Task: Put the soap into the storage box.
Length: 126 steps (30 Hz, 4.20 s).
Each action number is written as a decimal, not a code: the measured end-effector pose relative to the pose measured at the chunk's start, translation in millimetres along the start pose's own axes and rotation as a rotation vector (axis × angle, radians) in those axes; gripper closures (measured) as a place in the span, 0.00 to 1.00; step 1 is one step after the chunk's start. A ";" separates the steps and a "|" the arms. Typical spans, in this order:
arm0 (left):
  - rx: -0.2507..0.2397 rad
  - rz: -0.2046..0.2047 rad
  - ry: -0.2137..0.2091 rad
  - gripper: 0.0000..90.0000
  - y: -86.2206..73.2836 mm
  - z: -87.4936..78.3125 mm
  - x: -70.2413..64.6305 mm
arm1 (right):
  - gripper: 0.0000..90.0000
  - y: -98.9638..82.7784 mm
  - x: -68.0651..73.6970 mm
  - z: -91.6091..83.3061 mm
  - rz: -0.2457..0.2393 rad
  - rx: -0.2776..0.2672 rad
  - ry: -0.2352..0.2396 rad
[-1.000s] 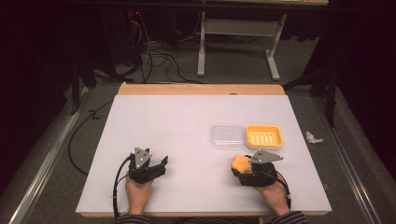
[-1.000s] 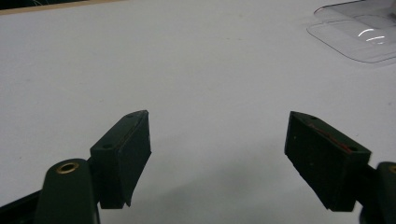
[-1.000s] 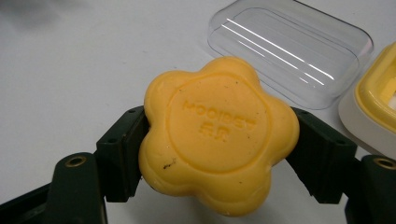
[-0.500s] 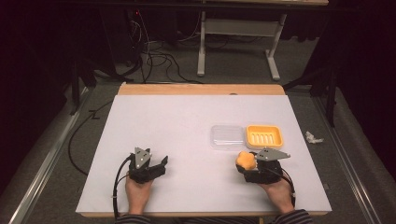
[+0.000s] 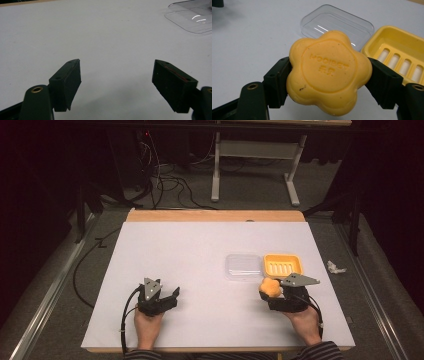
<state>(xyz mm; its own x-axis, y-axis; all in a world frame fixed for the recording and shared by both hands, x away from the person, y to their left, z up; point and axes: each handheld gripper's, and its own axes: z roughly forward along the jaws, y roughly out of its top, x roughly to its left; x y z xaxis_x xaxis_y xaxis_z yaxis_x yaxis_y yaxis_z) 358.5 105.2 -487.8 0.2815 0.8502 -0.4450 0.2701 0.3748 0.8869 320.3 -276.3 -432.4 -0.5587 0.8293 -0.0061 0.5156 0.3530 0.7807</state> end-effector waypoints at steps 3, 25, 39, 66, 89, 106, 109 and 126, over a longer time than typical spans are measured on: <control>-0.004 -0.005 -0.002 0.27 0.0 0.1 -0.3 | 0.31 2.0 -2.8 -2.2 0.002 0.002 -0.015; 0.000 0.008 -0.008 0.27 -0.4 -0.7 -0.4 | 0.31 6.9 -32.2 -19.1 0.036 -0.016 -0.082; 0.003 -0.002 -0.004 0.27 -0.2 0.2 -0.3 | 0.31 25.1 -47.9 -25.1 0.035 -0.015 -0.101; 0.018 -0.011 0.009 0.27 0.3 2.1 0.9 | 0.31 45.1 -92.1 1.5 0.118 0.065 -0.105; 0.020 -0.001 0.011 0.27 -0.3 2.3 0.6 | 0.31 42.1 -108.5 40.8 0.168 0.203 -0.144; 0.013 0.006 0.007 0.26 -1.0 1.6 -0.7 | 0.31 39.6 -104.7 58.7 0.140 0.280 -0.148; 0.012 0.009 0.007 0.26 -1.1 1.4 -0.8 | 0.30 38.0 -105.9 61.9 0.148 0.294 -0.154; 0.009 0.014 0.009 0.26 -1.4 1.2 -1.0 | 0.29 37.4 -106.8 55.9 0.168 0.216 -0.152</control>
<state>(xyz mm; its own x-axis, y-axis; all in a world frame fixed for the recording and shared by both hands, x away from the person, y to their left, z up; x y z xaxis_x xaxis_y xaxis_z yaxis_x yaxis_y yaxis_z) 359.0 103.4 -488.7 0.2767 0.8589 -0.4310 0.2740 0.3593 0.8921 435.7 -327.5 -437.5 -0.3587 0.9334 0.0053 0.7274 0.2760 0.6282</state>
